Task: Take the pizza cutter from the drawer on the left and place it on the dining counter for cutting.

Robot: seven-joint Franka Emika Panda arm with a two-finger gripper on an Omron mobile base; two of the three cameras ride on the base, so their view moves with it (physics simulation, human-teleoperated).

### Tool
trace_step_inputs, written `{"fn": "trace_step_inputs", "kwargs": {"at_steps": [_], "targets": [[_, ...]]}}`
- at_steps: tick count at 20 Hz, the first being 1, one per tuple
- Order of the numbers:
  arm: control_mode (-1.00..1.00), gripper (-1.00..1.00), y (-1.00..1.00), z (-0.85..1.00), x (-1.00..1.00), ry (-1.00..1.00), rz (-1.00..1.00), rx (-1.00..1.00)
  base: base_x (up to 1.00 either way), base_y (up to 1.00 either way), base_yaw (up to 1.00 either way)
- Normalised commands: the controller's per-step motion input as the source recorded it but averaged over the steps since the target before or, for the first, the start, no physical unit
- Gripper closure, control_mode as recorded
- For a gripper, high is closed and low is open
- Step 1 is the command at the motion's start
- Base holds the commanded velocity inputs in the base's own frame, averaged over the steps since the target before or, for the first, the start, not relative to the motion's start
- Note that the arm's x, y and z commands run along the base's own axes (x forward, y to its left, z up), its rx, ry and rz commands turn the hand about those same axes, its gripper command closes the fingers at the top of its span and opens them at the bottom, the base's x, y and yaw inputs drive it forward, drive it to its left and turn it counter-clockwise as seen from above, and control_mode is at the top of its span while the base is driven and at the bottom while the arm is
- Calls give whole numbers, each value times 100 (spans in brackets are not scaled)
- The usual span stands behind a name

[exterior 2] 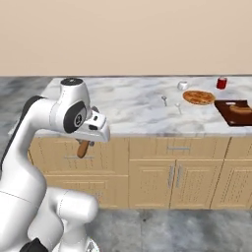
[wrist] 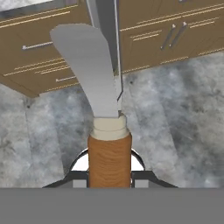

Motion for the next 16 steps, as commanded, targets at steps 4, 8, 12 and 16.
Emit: {"fn": "trace_step_inputs", "kwargs": {"at_steps": [4, 8, 12, 16], "targets": [[100, 100, 0, 0, 0, 0, 0, 0, 39, -100, 27], [100, 100, 0, 0, 0, 0, 0, 0, 38, -100, 24], [100, 100, 0, 0, 0, 0, 0, 0, 51, -91, 28], [100, 100, 0, 0, 0, 0, 0, 0, 49, -53, 18]]}}
